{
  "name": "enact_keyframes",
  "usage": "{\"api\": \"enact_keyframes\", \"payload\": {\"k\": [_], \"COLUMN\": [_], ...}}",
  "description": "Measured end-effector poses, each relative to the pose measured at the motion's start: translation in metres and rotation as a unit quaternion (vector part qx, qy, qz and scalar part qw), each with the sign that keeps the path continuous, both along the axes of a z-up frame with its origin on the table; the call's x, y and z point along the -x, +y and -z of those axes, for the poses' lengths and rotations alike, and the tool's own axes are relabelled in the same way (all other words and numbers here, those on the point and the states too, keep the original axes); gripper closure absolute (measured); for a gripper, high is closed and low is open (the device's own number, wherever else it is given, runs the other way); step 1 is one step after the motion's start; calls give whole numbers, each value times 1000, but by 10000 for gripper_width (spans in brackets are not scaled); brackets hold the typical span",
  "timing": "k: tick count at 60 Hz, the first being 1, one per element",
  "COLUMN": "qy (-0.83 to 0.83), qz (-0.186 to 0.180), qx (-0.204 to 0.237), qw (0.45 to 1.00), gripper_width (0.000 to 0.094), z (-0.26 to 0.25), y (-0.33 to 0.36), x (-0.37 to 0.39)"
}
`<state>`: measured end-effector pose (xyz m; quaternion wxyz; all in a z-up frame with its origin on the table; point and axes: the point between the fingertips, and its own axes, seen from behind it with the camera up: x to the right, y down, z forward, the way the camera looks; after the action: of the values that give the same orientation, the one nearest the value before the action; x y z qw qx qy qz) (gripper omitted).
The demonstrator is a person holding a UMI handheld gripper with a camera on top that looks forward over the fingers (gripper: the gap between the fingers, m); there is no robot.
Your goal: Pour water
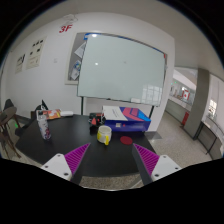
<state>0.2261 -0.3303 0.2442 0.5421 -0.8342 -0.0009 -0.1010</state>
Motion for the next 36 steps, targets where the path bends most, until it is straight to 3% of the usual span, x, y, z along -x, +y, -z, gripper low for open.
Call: {"api": "enact_keyframes", "payload": {"k": [8,18,28,36], "qy": [-7,-8,28,61], "qz": [5,7,3,-17], "qx": [22,56,88,88], "qw": [1000,998,996,994], "gripper_width": [94,92,89,90], "z": [22,90,158,191], "y": [-3,6,10,45], "x": [7,51,141,234]}}
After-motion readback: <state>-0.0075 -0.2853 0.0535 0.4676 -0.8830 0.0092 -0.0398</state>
